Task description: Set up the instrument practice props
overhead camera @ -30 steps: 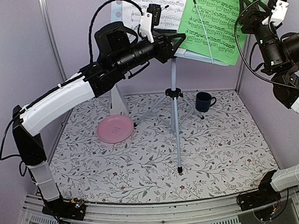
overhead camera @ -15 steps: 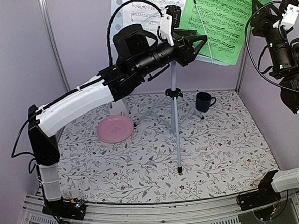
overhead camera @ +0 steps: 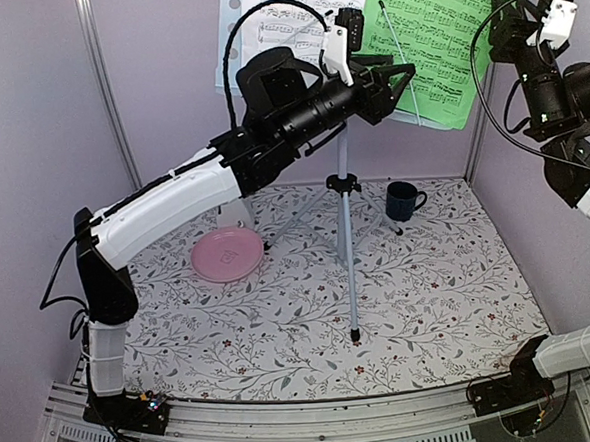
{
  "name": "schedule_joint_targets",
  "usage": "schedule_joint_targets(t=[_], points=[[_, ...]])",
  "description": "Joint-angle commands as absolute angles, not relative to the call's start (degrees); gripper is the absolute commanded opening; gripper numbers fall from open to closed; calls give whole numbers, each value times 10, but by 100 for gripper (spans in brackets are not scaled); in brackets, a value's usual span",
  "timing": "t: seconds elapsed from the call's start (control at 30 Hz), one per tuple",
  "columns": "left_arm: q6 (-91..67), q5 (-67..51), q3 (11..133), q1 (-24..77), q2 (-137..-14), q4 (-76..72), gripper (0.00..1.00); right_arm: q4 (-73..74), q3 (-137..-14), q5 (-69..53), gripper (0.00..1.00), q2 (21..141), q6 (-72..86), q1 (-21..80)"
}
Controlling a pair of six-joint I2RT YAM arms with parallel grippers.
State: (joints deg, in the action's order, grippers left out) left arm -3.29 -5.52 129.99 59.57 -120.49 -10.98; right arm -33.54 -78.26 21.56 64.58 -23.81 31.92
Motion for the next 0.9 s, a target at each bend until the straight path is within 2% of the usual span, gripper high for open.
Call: schedule_joint_targets(t=[0.0,0.27,0.53,0.87], points=[[-35,-58,1324,603,-1218,-127,48,-347,-802,196,43,654,-235,313],[-23,-68,1374,603,-1241,-96,47,-348,-807,184,43,668,-231,310],[-21,-75,1382,602,-1246,-101,36,-349,-814,173,42,681,-225,306],[-25,-59,1396,602,-1256,-99,37,-349,-820,164,40,689,-217,305]])
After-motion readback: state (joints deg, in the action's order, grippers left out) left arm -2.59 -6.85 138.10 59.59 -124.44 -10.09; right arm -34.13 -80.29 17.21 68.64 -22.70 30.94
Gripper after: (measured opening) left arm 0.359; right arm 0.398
